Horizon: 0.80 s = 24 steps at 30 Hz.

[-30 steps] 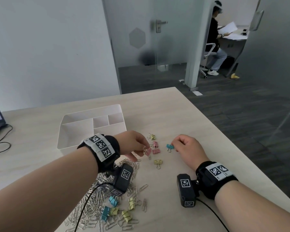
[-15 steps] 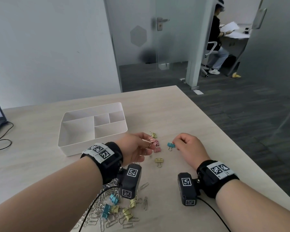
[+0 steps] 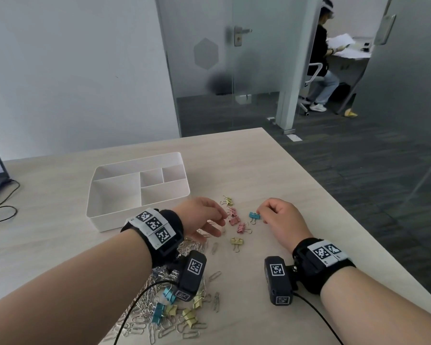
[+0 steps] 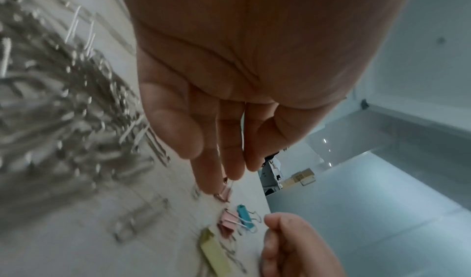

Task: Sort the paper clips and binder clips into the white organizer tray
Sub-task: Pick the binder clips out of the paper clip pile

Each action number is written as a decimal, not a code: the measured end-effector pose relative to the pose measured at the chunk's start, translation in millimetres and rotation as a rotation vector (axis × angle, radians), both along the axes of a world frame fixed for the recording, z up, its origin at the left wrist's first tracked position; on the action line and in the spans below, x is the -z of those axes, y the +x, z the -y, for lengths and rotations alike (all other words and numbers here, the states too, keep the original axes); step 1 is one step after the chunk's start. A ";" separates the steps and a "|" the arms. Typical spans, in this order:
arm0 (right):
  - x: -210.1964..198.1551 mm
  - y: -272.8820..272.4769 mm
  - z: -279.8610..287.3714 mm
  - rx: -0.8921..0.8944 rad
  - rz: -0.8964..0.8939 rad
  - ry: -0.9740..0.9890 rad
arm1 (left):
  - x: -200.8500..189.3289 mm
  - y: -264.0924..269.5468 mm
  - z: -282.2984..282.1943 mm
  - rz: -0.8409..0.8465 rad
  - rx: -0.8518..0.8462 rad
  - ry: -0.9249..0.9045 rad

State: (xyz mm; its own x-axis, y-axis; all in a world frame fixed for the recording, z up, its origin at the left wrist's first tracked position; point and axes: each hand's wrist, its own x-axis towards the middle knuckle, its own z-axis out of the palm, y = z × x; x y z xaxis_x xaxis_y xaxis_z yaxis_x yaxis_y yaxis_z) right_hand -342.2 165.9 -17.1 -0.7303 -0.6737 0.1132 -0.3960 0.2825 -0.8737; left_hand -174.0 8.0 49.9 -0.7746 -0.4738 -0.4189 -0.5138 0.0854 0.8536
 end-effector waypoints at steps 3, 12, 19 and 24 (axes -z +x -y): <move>-0.4 0.9 -0.1 0.003 0.000 0.000 | -3.0 3.4 4.5 0.077 0.058 -0.162; -2.5 2.7 1.1 0.006 -0.022 0.013 | -25.4 45.6 34.7 0.306 0.309 -0.869; -6.1 5.1 0.9 0.025 0.026 0.007 | -30.9 88.9 44.9 0.431 0.360 -0.748; -16.6 8.6 3.0 -0.012 0.093 0.033 | -25.2 102.1 32.6 0.414 0.384 -0.886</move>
State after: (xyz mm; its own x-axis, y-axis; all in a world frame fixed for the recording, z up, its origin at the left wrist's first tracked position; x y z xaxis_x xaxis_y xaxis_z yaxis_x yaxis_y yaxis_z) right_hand -333.6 162.8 -0.5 -0.7285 -0.6846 0.0231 -0.3172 0.3072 -0.8972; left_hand -71.9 -24.5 75.2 -0.8134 -0.4929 -0.3089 -0.5572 0.8127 0.1703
